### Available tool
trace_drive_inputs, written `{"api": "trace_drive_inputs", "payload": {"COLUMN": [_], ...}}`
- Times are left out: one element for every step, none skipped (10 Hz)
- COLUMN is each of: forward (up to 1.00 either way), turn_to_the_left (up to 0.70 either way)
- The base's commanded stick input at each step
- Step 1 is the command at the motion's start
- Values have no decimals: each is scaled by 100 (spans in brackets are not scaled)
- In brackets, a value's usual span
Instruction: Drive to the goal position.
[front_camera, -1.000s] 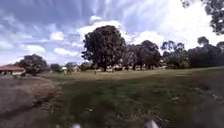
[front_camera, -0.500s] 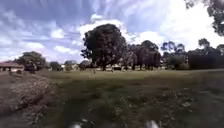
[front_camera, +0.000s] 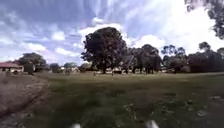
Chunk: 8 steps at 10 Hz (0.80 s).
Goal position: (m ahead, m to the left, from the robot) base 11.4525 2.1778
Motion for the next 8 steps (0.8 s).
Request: {"api": "trace_drive_inputs", "payload": {"forward": [70,70,70,70,70,70,70,70], "turn_to_the_left": [0,0,0,0,0,0,0,0]}}
